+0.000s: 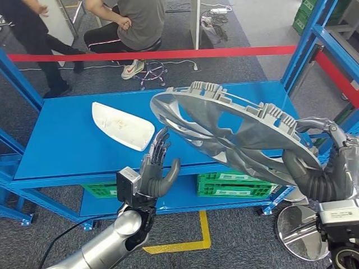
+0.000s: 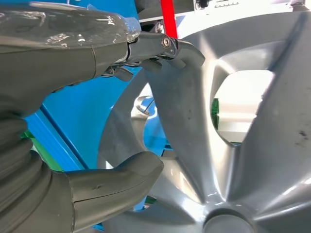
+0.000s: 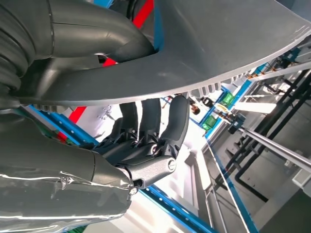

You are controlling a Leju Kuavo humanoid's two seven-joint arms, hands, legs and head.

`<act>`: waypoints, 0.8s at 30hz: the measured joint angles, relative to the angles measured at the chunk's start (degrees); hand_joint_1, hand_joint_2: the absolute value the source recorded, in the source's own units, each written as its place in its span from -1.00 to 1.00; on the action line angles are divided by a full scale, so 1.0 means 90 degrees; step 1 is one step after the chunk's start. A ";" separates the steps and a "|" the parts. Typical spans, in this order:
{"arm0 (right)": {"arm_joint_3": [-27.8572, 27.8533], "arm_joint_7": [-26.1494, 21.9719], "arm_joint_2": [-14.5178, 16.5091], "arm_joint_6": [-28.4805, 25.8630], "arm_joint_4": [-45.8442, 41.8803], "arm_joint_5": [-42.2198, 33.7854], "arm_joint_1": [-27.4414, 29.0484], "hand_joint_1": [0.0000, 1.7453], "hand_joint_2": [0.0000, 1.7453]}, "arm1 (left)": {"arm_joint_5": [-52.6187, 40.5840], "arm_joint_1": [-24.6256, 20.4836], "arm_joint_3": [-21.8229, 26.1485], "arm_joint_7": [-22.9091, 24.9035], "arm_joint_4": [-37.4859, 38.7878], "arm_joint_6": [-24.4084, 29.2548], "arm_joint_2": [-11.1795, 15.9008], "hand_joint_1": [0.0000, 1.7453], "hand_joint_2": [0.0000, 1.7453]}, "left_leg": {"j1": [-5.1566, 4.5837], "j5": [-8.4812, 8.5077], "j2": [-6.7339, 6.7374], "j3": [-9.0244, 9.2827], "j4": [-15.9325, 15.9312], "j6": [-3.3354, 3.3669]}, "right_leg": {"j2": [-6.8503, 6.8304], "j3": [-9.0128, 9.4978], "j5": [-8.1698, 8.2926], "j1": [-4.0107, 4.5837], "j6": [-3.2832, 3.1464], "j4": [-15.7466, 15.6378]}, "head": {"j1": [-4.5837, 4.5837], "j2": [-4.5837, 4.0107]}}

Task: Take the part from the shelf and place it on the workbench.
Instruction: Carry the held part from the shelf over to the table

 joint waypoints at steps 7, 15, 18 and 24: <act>0.0043 -0.0047 -0.0026 0.0008 -0.0004 -0.0352 0.0083 1.00 1.00 | 0.0055 -0.0052 -0.0004 -0.0053 -0.0036 0.0089 -0.0002 -1.00 1.00 | 0.0048 0.0149 0.0075 0.0178 -0.0335 0.0151 | 0.0001 -0.0119 -0.0089 -0.0030 0.0113 0.0142 | 0.0010 0.0000; 0.0052 -0.0125 -0.0058 0.0022 0.0011 -0.0496 0.0257 1.00 1.00 | 0.0067 -0.0043 -0.0012 -0.0054 -0.0036 0.0161 -0.0007 -1.00 1.00 | 0.0172 -0.0074 0.0297 0.0319 -0.0240 -0.0090 | -0.0246 -0.0699 0.0143 -0.0295 0.0444 0.0759 | 0.0102 0.0000; 0.0069 -0.0131 -0.0059 0.0024 0.0024 -0.0504 0.0277 1.00 1.00 | 0.0069 -0.0040 -0.0016 -0.0049 -0.0044 0.0165 0.0005 -1.00 1.00 | 0.0140 -0.0233 0.0351 0.0221 0.0053 -0.0259 | -0.0373 -0.0526 0.0166 -0.0273 0.0377 0.0375 | 0.0140 0.0000; 0.0089 -0.0133 -0.0059 0.0034 0.0035 -0.0503 0.0300 1.00 1.00 | 0.0067 -0.0058 -0.0024 -0.0047 -0.0072 0.0168 0.0012 -1.00 1.00 | 0.0168 -0.0774 0.0189 -0.0453 0.1297 -0.0257 | 0.0059 -0.0617 0.0129 -0.0209 0.0111 0.0434 | -0.0107 0.0000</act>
